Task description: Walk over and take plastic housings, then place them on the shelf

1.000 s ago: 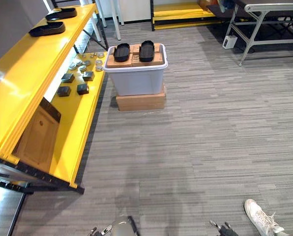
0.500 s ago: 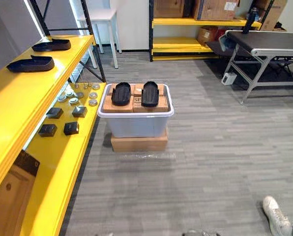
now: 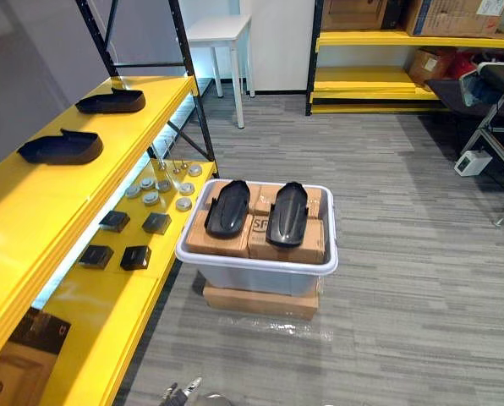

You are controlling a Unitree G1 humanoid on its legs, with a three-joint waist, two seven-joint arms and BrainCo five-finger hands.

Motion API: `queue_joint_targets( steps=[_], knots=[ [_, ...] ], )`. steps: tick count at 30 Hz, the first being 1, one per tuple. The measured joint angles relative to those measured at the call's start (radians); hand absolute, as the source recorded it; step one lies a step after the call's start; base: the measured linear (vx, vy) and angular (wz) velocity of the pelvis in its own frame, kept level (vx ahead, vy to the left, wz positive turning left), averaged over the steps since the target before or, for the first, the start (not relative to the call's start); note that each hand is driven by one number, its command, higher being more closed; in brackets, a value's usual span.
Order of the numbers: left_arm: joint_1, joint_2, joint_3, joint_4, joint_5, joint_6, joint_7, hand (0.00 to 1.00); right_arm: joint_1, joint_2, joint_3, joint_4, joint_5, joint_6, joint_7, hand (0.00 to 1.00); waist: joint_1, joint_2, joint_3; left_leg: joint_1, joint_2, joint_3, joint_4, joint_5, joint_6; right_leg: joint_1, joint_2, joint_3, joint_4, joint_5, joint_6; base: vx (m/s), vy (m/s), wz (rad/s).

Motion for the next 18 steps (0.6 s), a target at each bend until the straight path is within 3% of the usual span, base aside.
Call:
queue_joint_targets(
  steps=[1,2,3,4,9,12,16,17,18],
  knots=[
    [0.018,-0.008,-0.034,0.002,-0.001,0.000,0.003,0.00,0.014,-0.018,0.052,-0.071,-0.004,-0.005,-0.011,0.00,0.001,0.036,-0.014,-0.026,-0.033,-0.041,-0.211,0.202,0.013,-0.004,0.004,0.005,0.001,-0.020,0.040,0.46,0.309,-0.36],
    [0.014,0.022,-0.050,0.011,-0.007,-0.001,0.009,0.00,0.019,0.005,0.091,-0.118,-0.009,-0.007,-0.026,0.00,0.007,-0.006,-0.015,-0.018,-0.063,-0.025,-0.194,0.183,0.012,-0.005,-0.035,0.016,-0.004,-0.026,0.057,0.39,0.262,-0.21],
    [0.014,0.034,-0.066,0.011,-0.007,-0.001,0.017,0.00,0.031,0.013,0.114,-0.173,-0.014,-0.007,-0.027,0.00,0.007,-0.011,-0.017,-0.010,-0.077,-0.024,-0.224,0.180,0.016,-0.016,-0.042,0.022,0.002,-0.022,0.059,0.41,0.241,0.16],
    [0.013,0.054,-0.098,0.010,0.002,-0.001,0.021,0.00,0.067,0.039,0.138,-0.334,-0.060,-0.008,-0.040,0.00,-0.005,-0.029,-0.026,-0.004,-0.120,-0.029,-0.296,0.201,0.030,-0.039,-0.053,0.027,0.001,-0.010,0.054,0.29,0.129,0.31],
    [0.028,0.069,-0.153,0.008,0.013,0.000,0.024,0.00,0.095,0.045,0.146,-0.697,-0.167,-0.032,-0.083,0.00,-0.002,-0.032,-0.028,0.060,-0.151,-0.031,-0.433,0.232,0.029,-0.028,-0.052,0.046,-0.008,0.057,0.082,0.18,0.071,0.14],
    [0.028,0.090,-0.219,-0.022,0.021,-0.001,0.029,0.00,0.041,0.030,0.143,-0.743,-0.200,-0.049,-0.112,0.00,0.002,-0.035,-0.022,0.037,-0.149,-0.049,-0.443,0.233,0.030,-0.049,-0.042,0.042,0.003,0.067,0.088,0.10,-0.015,0.16],
    [0.021,0.097,-0.302,-0.107,0.018,-0.014,0.047,0.00,-0.149,-0.015,0.116,-0.707,-0.201,-0.048,-0.186,0.00,0.012,-0.022,0.008,-0.034,-0.142,-0.080,-0.444,0.243,0.045,-0.150,-0.032,0.044,0.099,0.069,0.087,0.06,-0.011,0.21],
    [0.011,0.096,-0.330,-0.120,0.010,-0.019,0.052,0.00,-0.222,-0.046,0.113,-0.669,-0.201,-0.048,-0.211,0.00,0.016,-0.005,0.032,-0.040,-0.126,-0.092,-0.443,0.244,0.046,-0.187,-0.022,0.051,0.166,0.073,0.081,0.01,-0.025,0.18],
    [-0.021,0.076,-0.366,-0.121,-0.002,-0.023,0.064,0.00,-0.358,-0.105,0.113,-0.588,-0.200,-0.048,-0.257,0.00,0.026,0.044,0.073,-0.058,-0.090,-0.106,-0.442,0.252,0.041,-0.254,0.005,0.055,0.194,-0.031,0.089,-0.07,-0.052,0.14]
  ],
)
